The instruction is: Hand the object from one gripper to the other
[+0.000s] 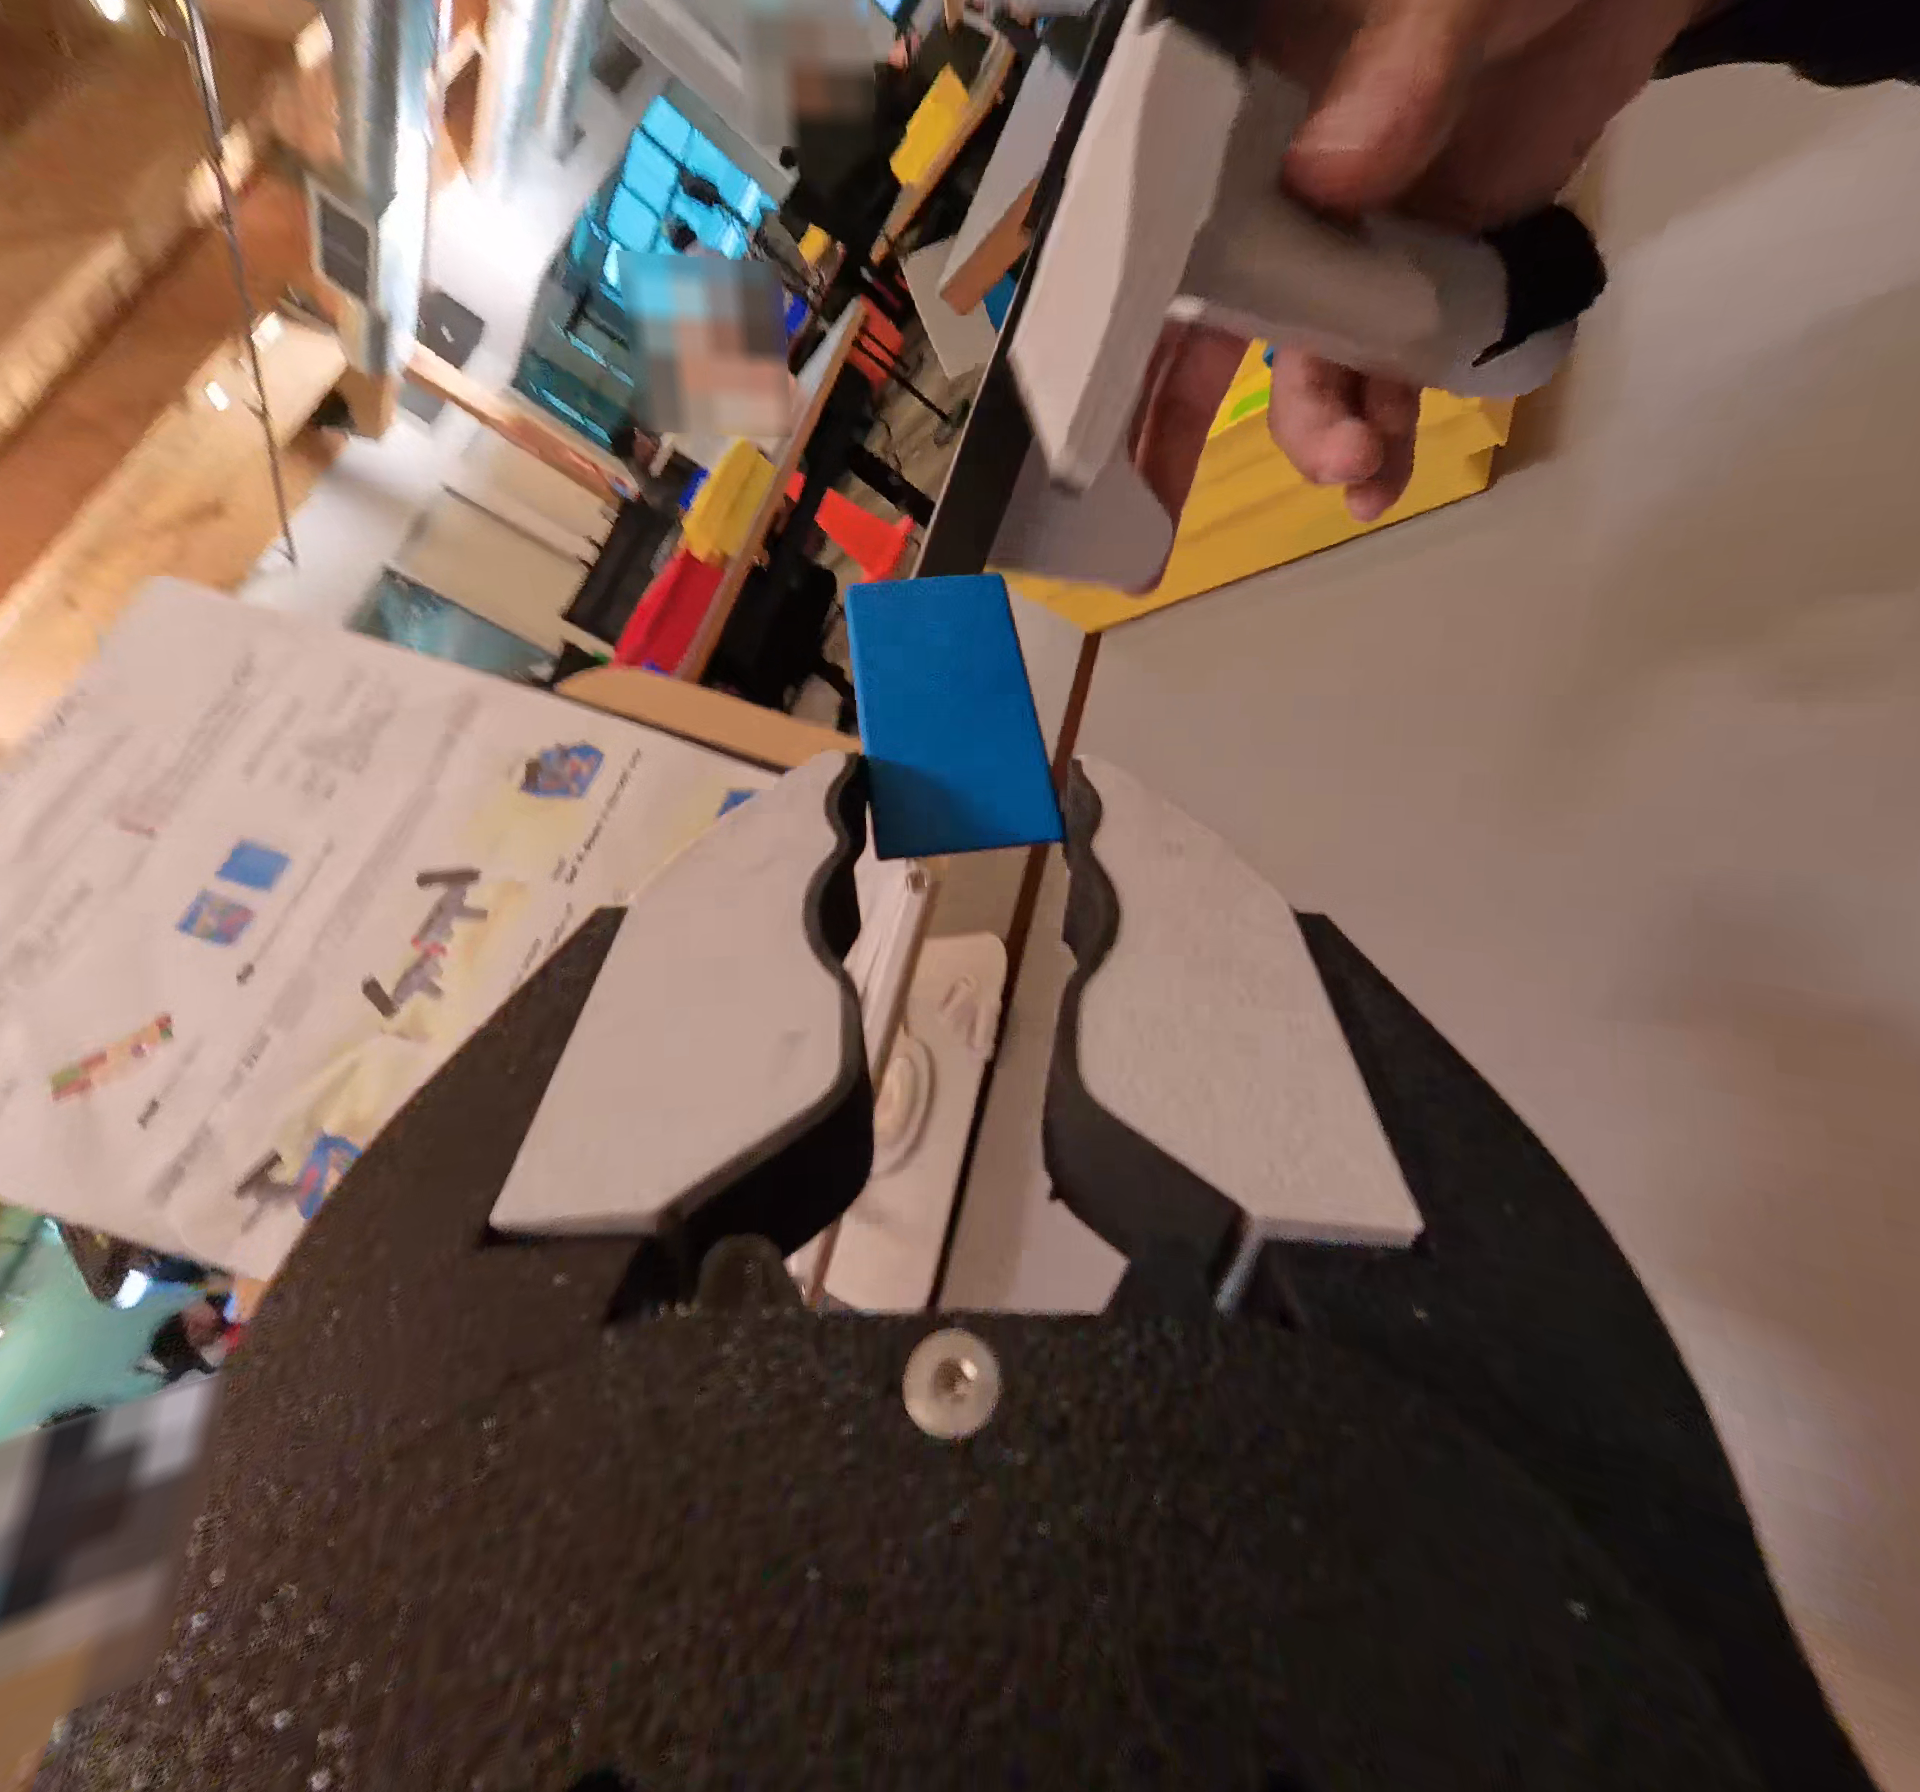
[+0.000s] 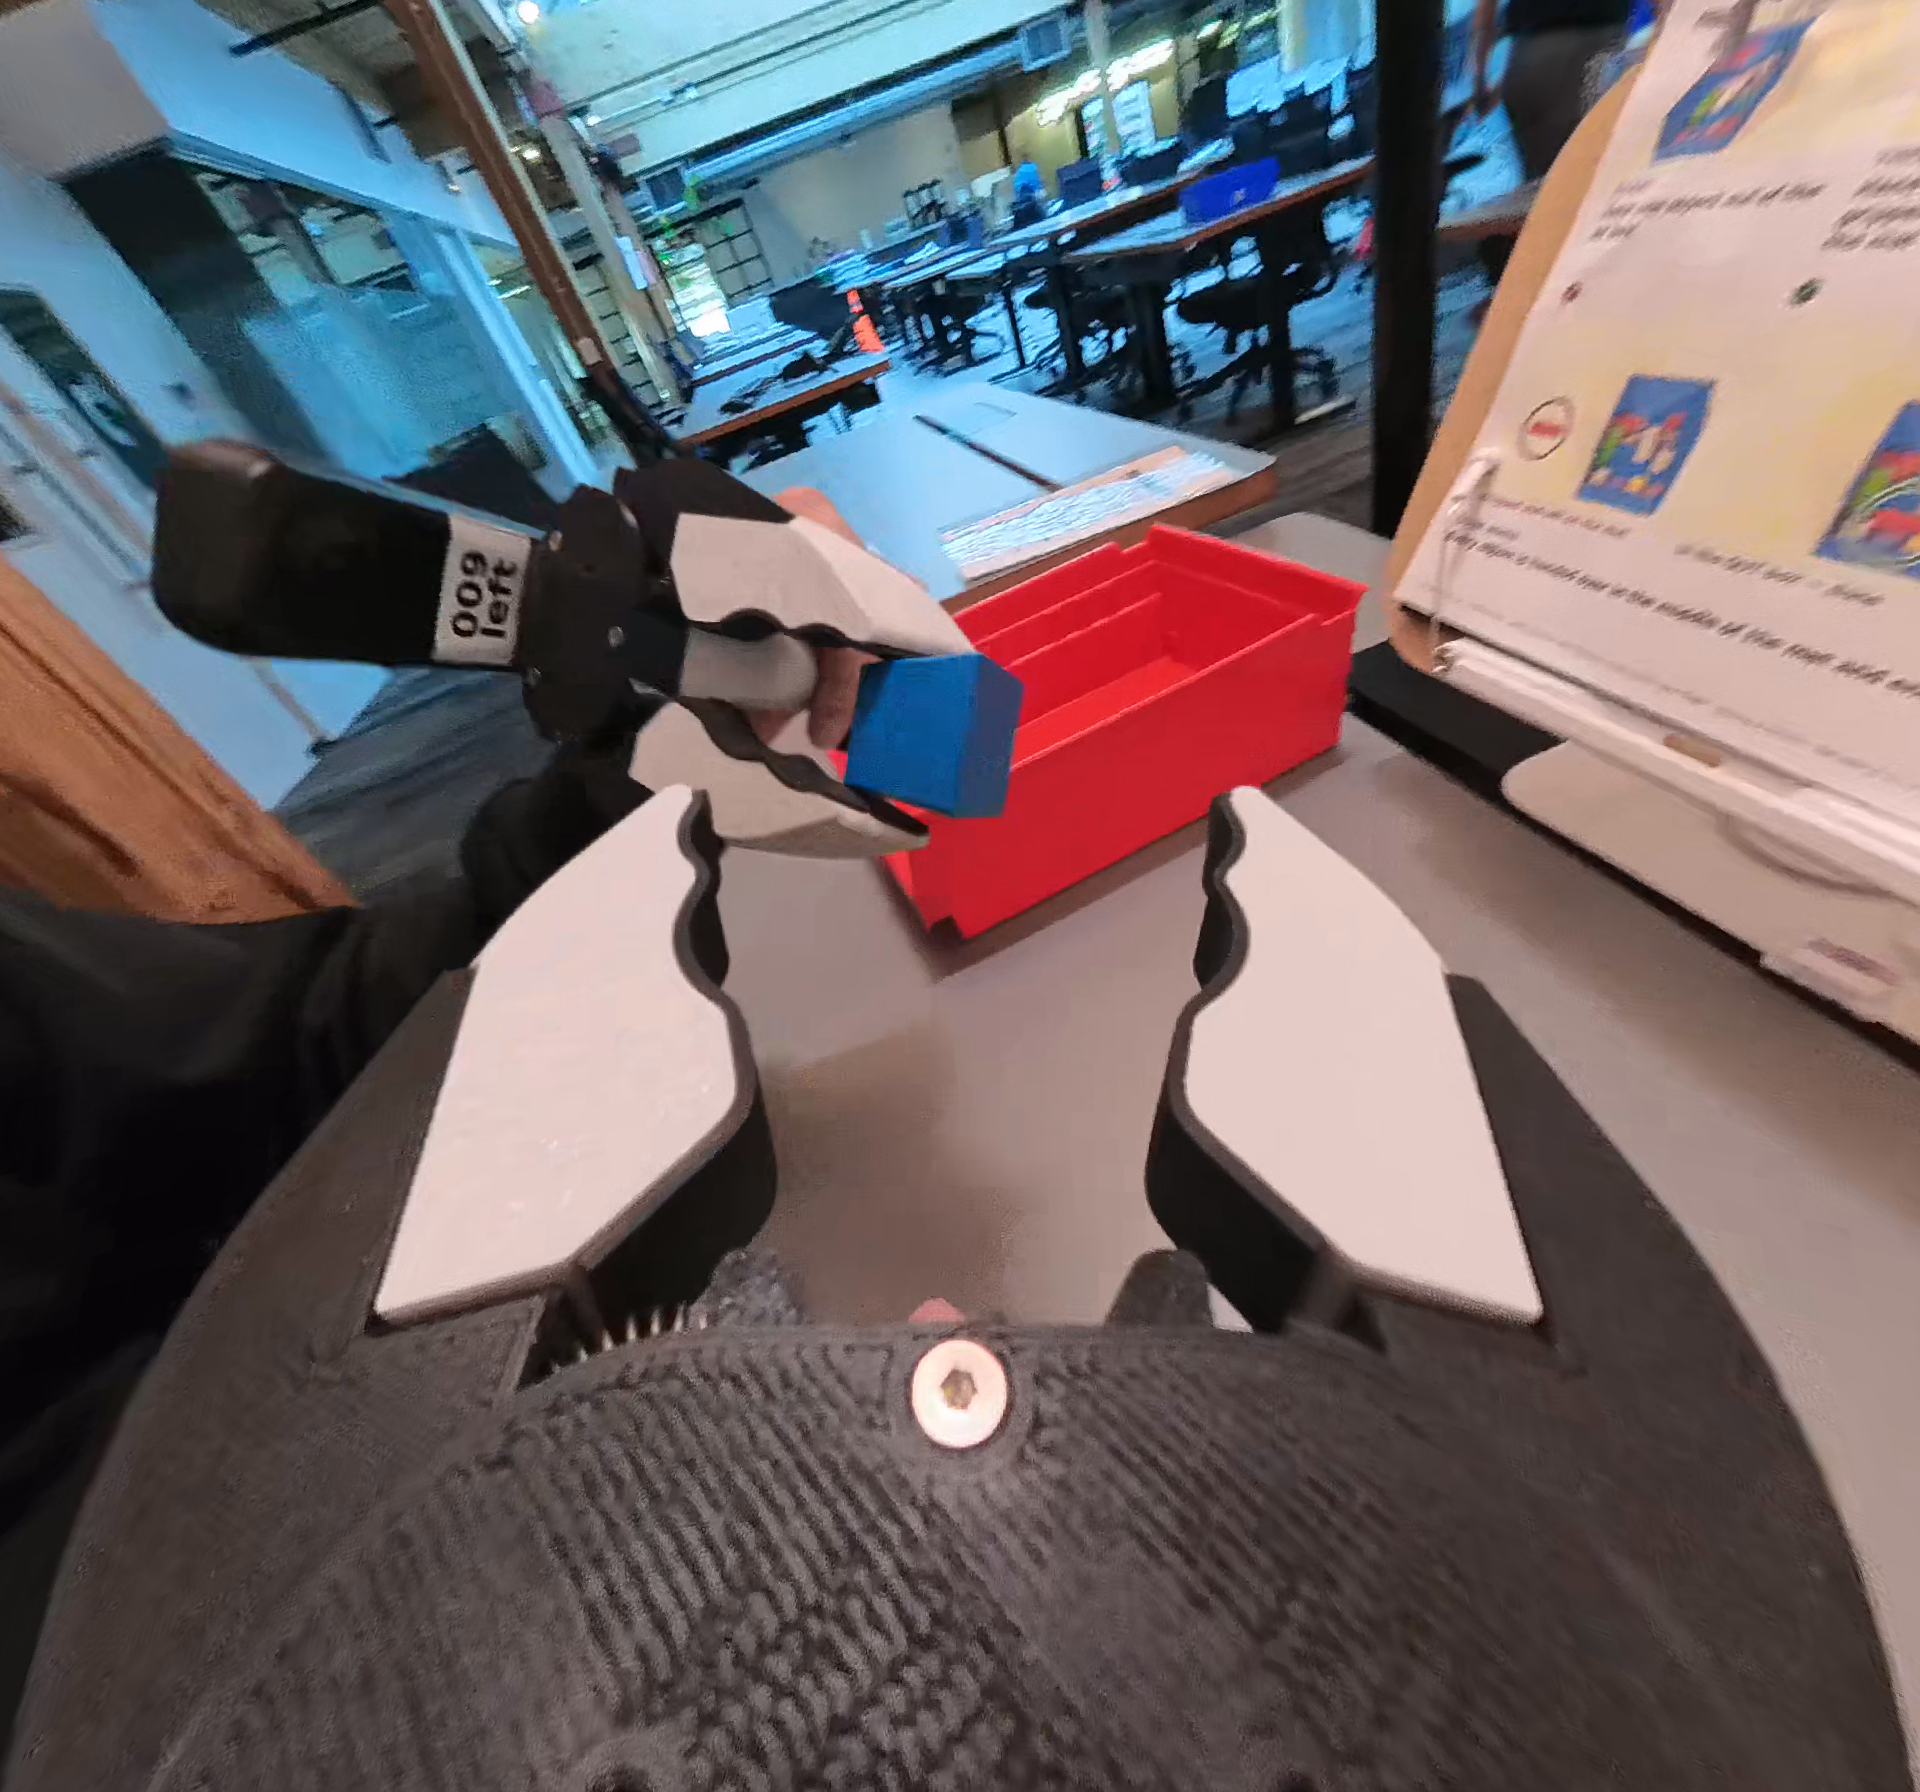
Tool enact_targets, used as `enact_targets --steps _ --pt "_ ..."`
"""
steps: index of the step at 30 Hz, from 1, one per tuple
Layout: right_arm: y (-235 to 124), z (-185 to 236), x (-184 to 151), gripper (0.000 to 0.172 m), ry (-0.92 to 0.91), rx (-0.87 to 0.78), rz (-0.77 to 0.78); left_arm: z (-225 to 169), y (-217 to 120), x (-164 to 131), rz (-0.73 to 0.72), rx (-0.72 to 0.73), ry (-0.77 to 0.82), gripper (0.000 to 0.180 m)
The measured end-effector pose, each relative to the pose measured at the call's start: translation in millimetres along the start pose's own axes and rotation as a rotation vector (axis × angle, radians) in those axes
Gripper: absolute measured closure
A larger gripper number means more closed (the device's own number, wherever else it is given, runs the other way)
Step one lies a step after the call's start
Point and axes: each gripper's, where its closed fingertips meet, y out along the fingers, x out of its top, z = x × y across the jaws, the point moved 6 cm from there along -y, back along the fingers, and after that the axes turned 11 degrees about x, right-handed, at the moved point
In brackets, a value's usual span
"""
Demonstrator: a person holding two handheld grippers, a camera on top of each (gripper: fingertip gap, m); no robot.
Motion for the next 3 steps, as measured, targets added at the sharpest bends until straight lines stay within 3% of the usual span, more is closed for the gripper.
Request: enact_targets --steps 3 --pt "0.5 -5.7 -8.7 0.079 0.060 0.036 0.049 -13.2 10.8 7.1 -0.070 0.029 0.057 0.145"
